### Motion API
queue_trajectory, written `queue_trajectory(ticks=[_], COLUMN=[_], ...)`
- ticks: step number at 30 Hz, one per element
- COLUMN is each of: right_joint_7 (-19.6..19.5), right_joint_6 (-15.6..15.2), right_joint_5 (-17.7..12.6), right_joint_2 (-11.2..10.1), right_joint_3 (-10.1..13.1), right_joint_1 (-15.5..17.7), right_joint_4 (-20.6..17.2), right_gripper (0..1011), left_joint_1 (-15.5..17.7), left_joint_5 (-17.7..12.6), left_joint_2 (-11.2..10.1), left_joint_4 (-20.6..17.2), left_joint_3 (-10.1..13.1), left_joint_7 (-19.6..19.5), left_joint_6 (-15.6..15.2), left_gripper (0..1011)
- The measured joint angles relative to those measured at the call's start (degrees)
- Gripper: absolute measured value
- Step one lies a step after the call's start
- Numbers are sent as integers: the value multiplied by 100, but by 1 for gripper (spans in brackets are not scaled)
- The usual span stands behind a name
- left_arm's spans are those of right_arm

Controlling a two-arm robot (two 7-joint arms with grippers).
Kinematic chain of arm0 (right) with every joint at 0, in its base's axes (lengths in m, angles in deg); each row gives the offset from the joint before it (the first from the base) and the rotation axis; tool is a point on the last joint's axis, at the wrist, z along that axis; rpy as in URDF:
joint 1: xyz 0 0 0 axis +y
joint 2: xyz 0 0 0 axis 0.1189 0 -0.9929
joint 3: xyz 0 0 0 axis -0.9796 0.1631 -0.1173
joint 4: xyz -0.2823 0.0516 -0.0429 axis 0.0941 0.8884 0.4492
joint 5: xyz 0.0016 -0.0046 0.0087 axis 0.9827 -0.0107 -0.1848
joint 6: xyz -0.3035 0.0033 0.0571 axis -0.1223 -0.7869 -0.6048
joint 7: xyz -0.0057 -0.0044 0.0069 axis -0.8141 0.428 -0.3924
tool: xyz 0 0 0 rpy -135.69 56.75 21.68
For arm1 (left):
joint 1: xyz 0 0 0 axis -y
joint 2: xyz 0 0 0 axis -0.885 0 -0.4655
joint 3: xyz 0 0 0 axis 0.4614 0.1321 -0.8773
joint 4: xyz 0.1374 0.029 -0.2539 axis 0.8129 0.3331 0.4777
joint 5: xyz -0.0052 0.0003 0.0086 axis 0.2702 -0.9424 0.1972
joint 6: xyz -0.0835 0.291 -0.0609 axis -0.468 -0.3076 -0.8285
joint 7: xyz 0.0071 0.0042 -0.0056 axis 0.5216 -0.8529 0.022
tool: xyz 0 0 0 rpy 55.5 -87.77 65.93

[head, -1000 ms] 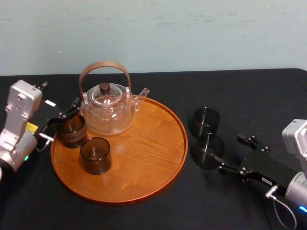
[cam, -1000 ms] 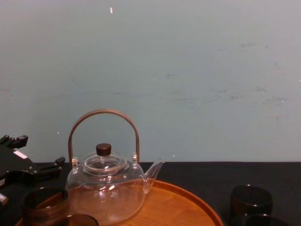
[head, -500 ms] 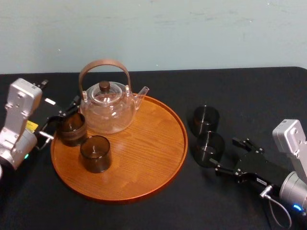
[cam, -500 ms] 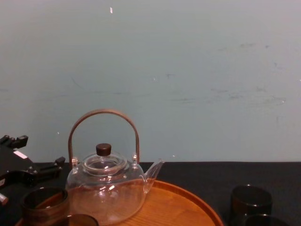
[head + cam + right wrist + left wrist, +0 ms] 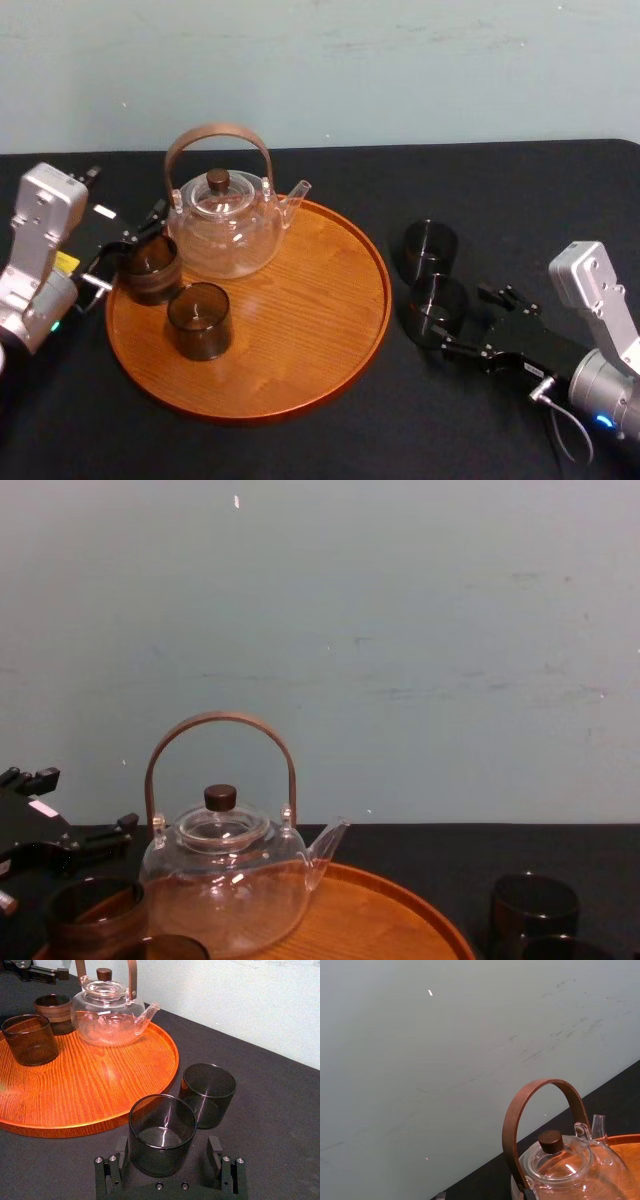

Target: Pick up the glass from the table and place it on the tray.

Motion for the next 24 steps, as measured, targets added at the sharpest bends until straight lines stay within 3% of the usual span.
queue_trajectory(ticks=[24], right_joint_7=[374], right_joint_6=[-71], right_joint_5=[246], right_joint_2=[438], right_joint_3=[-3], right_joint_1=[-448], right_joint_4=[536], right_gripper=[1002], left_joint_1=[0], left_joint_5=[0], left_joint_2=[0], left_joint_4=[0], left_joint_3=[0], left_joint_7=[0], left_joint_6=[0], left_gripper=[1001])
